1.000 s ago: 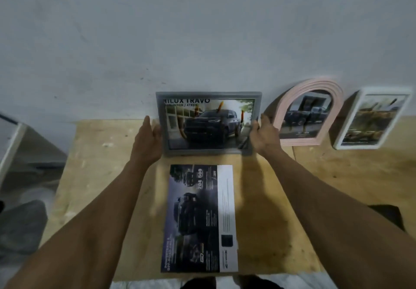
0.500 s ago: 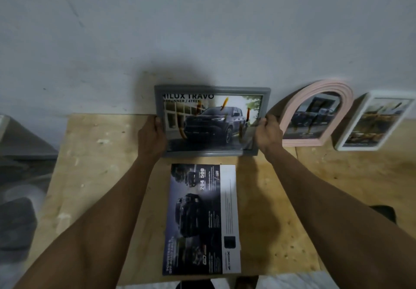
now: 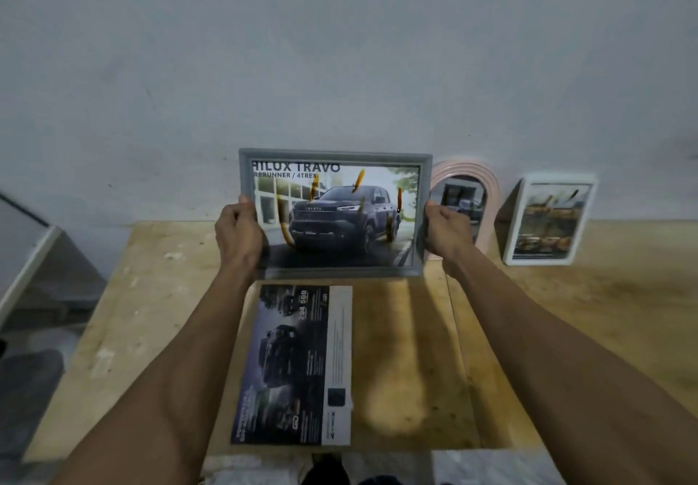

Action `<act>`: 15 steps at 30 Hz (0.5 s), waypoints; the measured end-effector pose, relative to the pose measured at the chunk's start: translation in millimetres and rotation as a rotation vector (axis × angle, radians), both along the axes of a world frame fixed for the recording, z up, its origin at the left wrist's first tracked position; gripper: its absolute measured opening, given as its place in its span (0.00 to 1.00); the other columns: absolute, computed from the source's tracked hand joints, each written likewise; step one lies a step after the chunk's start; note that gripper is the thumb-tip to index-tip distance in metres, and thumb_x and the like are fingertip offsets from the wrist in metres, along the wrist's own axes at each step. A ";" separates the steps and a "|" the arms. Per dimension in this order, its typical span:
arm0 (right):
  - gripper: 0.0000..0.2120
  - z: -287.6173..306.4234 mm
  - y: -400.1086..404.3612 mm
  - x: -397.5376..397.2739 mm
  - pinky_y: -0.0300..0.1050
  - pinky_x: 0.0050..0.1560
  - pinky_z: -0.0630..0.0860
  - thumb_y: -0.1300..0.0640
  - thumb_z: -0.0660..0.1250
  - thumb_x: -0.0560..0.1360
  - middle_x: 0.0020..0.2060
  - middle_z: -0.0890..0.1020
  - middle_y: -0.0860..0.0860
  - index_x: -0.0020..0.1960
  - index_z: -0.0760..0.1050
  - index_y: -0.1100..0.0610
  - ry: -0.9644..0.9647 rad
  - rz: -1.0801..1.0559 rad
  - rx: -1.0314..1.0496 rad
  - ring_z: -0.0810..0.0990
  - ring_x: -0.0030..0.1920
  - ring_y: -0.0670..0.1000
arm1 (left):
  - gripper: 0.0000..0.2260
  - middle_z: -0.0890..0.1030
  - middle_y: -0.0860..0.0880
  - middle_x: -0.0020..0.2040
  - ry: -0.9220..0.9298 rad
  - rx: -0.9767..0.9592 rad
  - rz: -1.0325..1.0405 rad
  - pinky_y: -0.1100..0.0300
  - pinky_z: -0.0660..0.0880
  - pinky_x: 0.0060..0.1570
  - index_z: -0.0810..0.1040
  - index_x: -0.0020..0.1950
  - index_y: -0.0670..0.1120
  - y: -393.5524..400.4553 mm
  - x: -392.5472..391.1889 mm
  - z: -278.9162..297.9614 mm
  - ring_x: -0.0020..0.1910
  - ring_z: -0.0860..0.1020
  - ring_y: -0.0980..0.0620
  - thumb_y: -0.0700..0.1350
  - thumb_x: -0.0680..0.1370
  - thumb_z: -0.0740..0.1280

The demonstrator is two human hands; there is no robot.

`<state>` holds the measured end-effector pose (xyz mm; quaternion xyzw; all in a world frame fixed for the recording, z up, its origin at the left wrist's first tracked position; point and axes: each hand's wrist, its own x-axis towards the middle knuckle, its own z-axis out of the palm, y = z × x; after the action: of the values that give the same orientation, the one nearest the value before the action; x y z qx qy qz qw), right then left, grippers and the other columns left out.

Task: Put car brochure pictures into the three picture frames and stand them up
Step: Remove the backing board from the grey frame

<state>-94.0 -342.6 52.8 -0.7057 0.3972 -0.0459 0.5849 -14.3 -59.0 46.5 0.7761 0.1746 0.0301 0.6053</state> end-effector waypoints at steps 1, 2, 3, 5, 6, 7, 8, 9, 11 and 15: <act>0.22 5.9 -13.0 -13.2 0.51 0.47 0.77 0.41 0.58 0.80 0.42 0.82 0.54 0.48 0.80 0.58 0.021 0.005 0.049 0.80 0.43 0.54 | 0.17 0.78 0.47 0.44 -0.031 -0.015 -0.014 0.59 0.72 0.44 0.77 0.52 0.41 -11.1 -11.8 7.7 0.44 0.75 0.50 0.54 0.85 0.58; 0.22 11.6 -26.4 -26.8 0.52 0.47 0.80 0.40 0.58 0.79 0.43 0.84 0.55 0.50 0.81 0.57 0.039 0.002 0.106 0.82 0.43 0.56 | 0.16 0.77 0.49 0.41 -0.061 -0.032 -0.018 0.61 0.71 0.40 0.77 0.49 0.42 -22.6 -24.8 15.1 0.41 0.74 0.52 0.53 0.85 0.59; 0.23 14.6 -40.7 -39.6 0.54 0.46 0.82 0.39 0.59 0.79 0.43 0.85 0.55 0.50 0.81 0.57 0.032 -0.013 0.164 0.83 0.43 0.57 | 0.14 0.75 0.51 0.39 -0.083 -0.041 -0.018 0.63 0.71 0.39 0.76 0.46 0.44 -33.9 -38.5 21.8 0.40 0.73 0.53 0.52 0.84 0.60; 0.23 22.6 -68.1 -67.3 0.54 0.43 0.83 0.39 0.60 0.79 0.41 0.83 0.57 0.50 0.80 0.59 -0.017 -0.026 0.268 0.82 0.40 0.57 | 0.15 0.76 0.51 0.39 -0.117 -0.068 -0.023 0.57 0.73 0.43 0.75 0.41 0.49 -58.9 -68.3 31.6 0.42 0.75 0.50 0.54 0.84 0.59; 0.24 26.2 -80.6 -80.7 0.54 0.43 0.81 0.38 0.60 0.78 0.40 0.81 0.58 0.49 0.79 0.59 -0.052 -0.026 0.308 0.79 0.39 0.57 | 0.17 0.79 0.50 0.41 -0.125 -0.105 -0.022 0.55 0.75 0.46 0.76 0.42 0.49 -73.7 -85.4 38.3 0.44 0.78 0.48 0.56 0.84 0.57; 0.24 29.5 -91.7 -93.7 0.54 0.43 0.80 0.38 0.60 0.78 0.40 0.79 0.58 0.49 0.78 0.59 -0.091 -0.032 0.340 0.78 0.40 0.57 | 0.20 0.81 0.50 0.43 -0.119 -0.146 -0.021 0.54 0.78 0.48 0.78 0.43 0.49 -88.9 -103.1 45.3 0.45 0.80 0.48 0.58 0.84 0.53; 0.23 32.3 -102.6 -106.7 0.55 0.44 0.80 0.38 0.60 0.78 0.40 0.78 0.58 0.49 0.78 0.58 -0.125 -0.038 0.371 0.77 0.40 0.57 | 0.24 0.83 0.49 0.45 -0.110 -0.166 -0.022 0.54 0.79 0.50 0.79 0.45 0.50 -104.5 -121.2 51.2 0.47 0.82 0.49 0.59 0.85 0.50; 0.22 33.8 -113.1 -119.6 0.55 0.45 0.79 0.38 0.61 0.78 0.40 0.79 0.57 0.50 0.78 0.58 -0.167 -0.042 0.397 0.78 0.40 0.56 | 0.26 0.84 0.49 0.47 -0.106 -0.179 -0.025 0.54 0.80 0.52 0.80 0.46 0.50 -119.3 -138.0 55.2 0.49 0.83 0.49 0.61 0.85 0.47; 0.20 34.9 -131.8 -146.3 0.50 0.44 0.80 0.41 0.61 0.78 0.40 0.83 0.54 0.52 0.80 0.57 -0.212 -0.057 0.442 0.81 0.39 0.53 | 0.27 0.84 0.48 0.50 -0.084 -0.224 -0.020 0.51 0.79 0.57 0.81 0.48 0.51 -142.5 -167.0 61.5 0.52 0.83 0.49 0.61 0.85 0.46; 0.15 38.5 -163.2 -190.6 0.42 0.33 0.68 0.46 0.60 0.79 0.35 0.79 0.50 0.47 0.79 0.55 -0.216 -0.097 0.541 0.72 0.32 0.48 | 0.19 0.85 0.56 0.36 0.001 -0.392 -0.062 0.59 0.76 0.42 0.78 0.44 0.51 -168.4 -201.1 76.1 0.37 0.82 0.57 0.56 0.84 0.51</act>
<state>-284.6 -505.8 91.2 -0.4952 0.3636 -0.0411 0.7880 -215.4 -227.4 122.7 0.6484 0.1533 -0.0238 0.7453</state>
